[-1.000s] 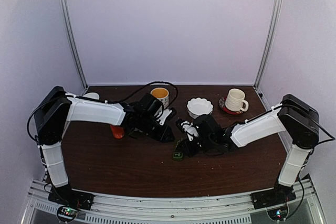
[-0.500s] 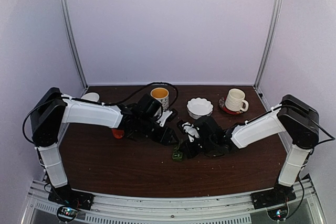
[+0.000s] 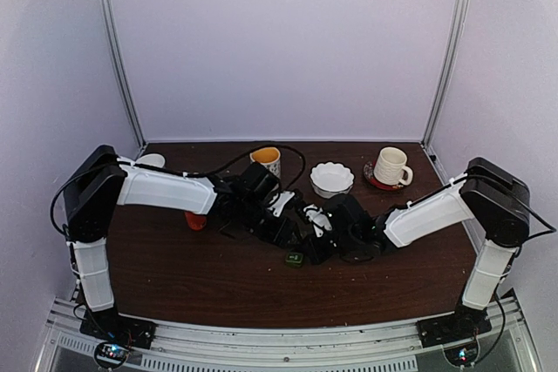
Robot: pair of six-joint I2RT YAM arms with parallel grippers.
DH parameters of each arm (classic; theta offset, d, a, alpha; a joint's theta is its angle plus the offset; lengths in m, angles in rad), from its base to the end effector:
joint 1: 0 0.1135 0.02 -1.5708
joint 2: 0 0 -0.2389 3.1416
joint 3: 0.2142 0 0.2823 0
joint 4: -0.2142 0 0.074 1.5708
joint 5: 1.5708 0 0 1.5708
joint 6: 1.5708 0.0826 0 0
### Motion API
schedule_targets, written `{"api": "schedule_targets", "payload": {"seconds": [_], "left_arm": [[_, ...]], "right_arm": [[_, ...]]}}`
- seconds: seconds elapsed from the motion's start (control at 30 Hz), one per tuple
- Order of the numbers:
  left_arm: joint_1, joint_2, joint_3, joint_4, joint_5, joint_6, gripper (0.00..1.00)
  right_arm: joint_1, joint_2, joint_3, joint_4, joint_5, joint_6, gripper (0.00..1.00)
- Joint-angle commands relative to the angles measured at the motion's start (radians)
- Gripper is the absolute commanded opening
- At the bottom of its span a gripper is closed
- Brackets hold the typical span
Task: Sort the pills into containers
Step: Open the lid of the pill container in the compartment.
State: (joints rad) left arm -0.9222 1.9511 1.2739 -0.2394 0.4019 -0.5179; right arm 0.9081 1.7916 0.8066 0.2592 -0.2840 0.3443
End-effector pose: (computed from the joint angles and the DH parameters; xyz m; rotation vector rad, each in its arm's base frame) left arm 0.2476 -0.3802 0.0902 0.7313 2.6307 -1.0266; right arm 0.2214 0.3213 0.0482 -0.8342 2.3134 0.9309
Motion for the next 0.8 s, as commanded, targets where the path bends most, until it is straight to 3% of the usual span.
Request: {"api": "schedule_targets", "payload": {"seconds": [0.0,0.3,0.77], "left_arm": [[-0.015,0.027,0.057,-0.058,-0.080,0.023,0.52],[-0.014,0.007,0.062,-0.149,-0.227,0.036,0.26],[0.025,-0.036,0.013,-0.047,-0.220,0.018,0.21]], "right_arm": [[0.003,0.004,-0.009,0.020,-0.010,0.008,0.00],[0.003,0.008,-0.006,0.013,-0.006,0.005,0.00],[0.003,0.021,0.008,-0.027,0.021,-0.002,0.00]]}}
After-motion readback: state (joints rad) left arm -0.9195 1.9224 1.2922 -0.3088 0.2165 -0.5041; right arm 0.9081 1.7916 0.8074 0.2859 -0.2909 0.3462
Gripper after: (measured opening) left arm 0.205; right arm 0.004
